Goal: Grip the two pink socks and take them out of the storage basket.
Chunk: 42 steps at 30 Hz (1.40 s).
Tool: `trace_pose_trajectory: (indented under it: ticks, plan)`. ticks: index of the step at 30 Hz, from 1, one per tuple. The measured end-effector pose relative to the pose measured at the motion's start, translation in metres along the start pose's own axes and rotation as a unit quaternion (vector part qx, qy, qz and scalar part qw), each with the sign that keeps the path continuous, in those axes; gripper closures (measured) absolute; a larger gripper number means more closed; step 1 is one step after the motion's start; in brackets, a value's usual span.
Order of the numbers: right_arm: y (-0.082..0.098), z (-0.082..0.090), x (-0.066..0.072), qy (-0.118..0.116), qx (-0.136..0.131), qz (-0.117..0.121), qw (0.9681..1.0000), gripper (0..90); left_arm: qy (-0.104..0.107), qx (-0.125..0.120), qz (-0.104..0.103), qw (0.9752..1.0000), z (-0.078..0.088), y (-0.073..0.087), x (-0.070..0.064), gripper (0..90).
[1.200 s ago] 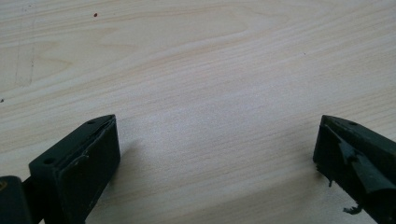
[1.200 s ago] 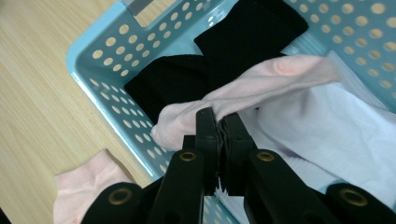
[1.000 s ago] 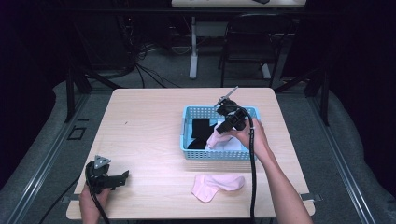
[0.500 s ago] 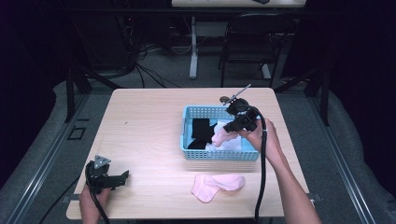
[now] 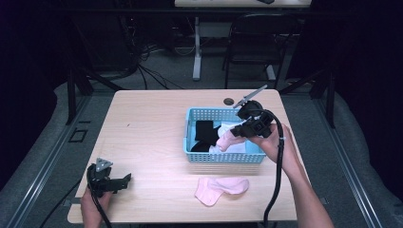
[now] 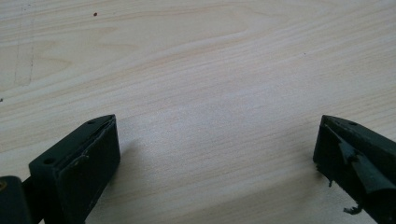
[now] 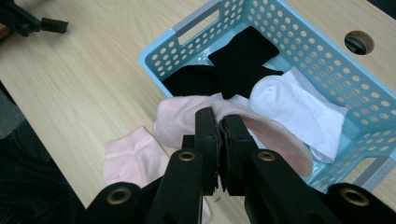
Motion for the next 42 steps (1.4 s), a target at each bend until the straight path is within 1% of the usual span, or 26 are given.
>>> trace_pose_trajectory:
  ticks: [4,8,12,16,20,22,24,25,26,27,28,30,32,33,36,37,38,39,40,41,42]
  plan:
    - [0.005,0.005,0.010,-0.007,-0.002,0.008,0.9999,86.7,0.002,0.003,-0.001,1.0000,0.000,0.000,0.001,0.6]
    - [0.010,0.004,0.020,-0.021,0.001,0.017,0.9996,86.5,0.002,0.003,0.000,1.0000,0.000,0.000,0.001,0.5]
    - [0.016,-0.002,0.030,-0.031,0.005,0.026,0.9992,86.1,0.001,0.003,0.000,1.0000,0.000,0.000,0.001,0.5]
    - [0.022,-0.010,0.037,-0.045,0.000,0.027,0.9986,86.1,0.002,0.003,0.000,1.0000,0.000,0.000,0.001,0.5]
    - [0.027,-0.019,0.051,-0.063,0.006,0.042,0.9971,86.0,0.002,0.003,0.000,1.0000,0.000,0.000,0.001,0.5]
    - [0.029,-0.025,0.061,-0.077,0.010,0.051,0.9957,86.0,0.002,0.003,0.000,1.0000,0.000,0.000,0.001,0.5]
    - [0.031,-0.031,0.070,-0.085,0.014,0.058,0.9946,85.9,0.002,0.003,0.000,1.0000,0.000,0.000,0.001,0.5]
    - [0.032,-0.037,0.075,-0.095,0.018,0.063,0.9933,85.7,0.002,0.003,0.000,1.0000,0.000,0.000,0.001,0.5]
    - [0.033,-0.041,0.079,-0.097,0.020,0.066,0.9929,85.7,0.002,0.003,0.000,1.0000,0.000,0.000,0.001,0.5]
    - [0.035,-0.047,0.083,-0.104,0.022,0.065,0.9922,85.7,0.002,0.003,0.000,1.0000,0.000,0.000,0.001,0.5]
    - [0.036,-0.054,0.087,-0.110,0.030,0.071,0.9909,85.7,0.002,0.003,0.000,1.0000,0.000,0.000,0.001,0.5]
    - [0.041,-0.068,0.094,-0.115,0.036,0.075,0.9899,85.7,0.002,0.003,0.000,1.0000,0.000,0.000,0.001,0.5]
    - [0.046,-0.084,0.098,-0.125,0.047,0.077,0.9880,85.7,0.002,0.003,0.000,1.0000,0.000,0.000,0.001,0.5]
    - [0.048,-0.089,0.098,-0.125,0.050,0.077,0.9879,85.7,0.002,0.003,0.000,1.0000,0.000,0.000,0.001,0.5]
    - [0.053,-0.107,0.098,-0.138,0.055,0.070,0.9864,84.8,0.002,0.003,0.000,1.0000,0.000,0.000,0.001,0.5]
    - [0.055,-0.112,0.098,-0.135,0.059,0.072,0.9864,84.3,0.002,0.003,0.000,1.0000,0.000,0.000,0.001,0.6]
    - [0.056,-0.117,0.098,-0.139,0.057,0.065,0.9865,82.7,0.002,0.003,0.000,1.0000,0.000,0.000,0.001,0.6]
    - [0.057,-0.120,0.097,-0.143,0.059,0.065,0.9859,79.4,0.002,0.003,-0.001,1.0000,0.000,0.000,0.001,0.6]
    - [0.058,-0.124,0.097,-0.138,0.065,0.067,0.9860,75.1,0.002,0.003,0.000,1.0000,0.000,0.000,0.001,0.6]
    - [0.058,-0.125,0.096,-0.128,0.068,0.074,0.9867,69.3,0.002,0.003,0.000,1.0000,0.000,0.000,0.000,0.6]
    - [0.059,-0.126,0.096,-0.131,0.061,0.069,0.9870,62.7,0.002,0.003,-0.001,1.0000,0.000,0.000,0.001,0.6]
Point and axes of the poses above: each handheld gripper's, and its own axes: z roughly backward along the jaws, y roughly out of its underside, x roughly to its left, the point moved 2 cm from there along -z, roughly forward along the jaws, and after that the axes turned 4 degrees about y, right-handed, at the moved point
